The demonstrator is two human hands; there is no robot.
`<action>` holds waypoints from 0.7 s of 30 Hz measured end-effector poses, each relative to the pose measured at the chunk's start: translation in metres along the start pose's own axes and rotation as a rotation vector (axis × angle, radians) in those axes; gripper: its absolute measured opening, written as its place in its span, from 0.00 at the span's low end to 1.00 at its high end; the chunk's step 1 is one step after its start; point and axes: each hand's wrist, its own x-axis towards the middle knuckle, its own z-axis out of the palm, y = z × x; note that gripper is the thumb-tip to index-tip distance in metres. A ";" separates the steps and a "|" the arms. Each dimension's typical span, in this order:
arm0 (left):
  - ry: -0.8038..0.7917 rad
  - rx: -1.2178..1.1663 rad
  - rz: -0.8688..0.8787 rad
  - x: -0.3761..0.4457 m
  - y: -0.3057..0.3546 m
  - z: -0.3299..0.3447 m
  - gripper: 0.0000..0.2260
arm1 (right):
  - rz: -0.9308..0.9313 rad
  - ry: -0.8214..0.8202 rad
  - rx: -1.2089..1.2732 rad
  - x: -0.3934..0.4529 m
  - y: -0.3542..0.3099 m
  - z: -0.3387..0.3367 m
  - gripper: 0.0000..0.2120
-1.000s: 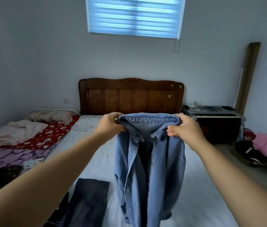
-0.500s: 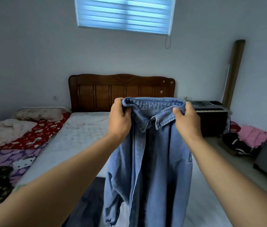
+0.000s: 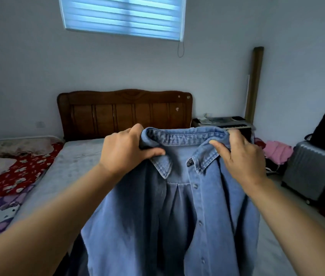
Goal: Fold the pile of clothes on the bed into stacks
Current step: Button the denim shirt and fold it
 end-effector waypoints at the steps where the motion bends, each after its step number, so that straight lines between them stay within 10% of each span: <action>1: 0.004 -0.001 -0.001 -0.001 0.002 -0.004 0.32 | -0.016 0.025 -0.021 0.000 0.001 -0.005 0.29; 15: -0.037 0.013 -0.071 0.023 0.053 -0.033 0.37 | 0.010 0.027 0.030 0.029 0.038 -0.035 0.27; 21: -0.247 0.080 -0.230 0.039 0.054 0.022 0.36 | 0.029 -0.218 0.171 0.022 0.076 0.020 0.26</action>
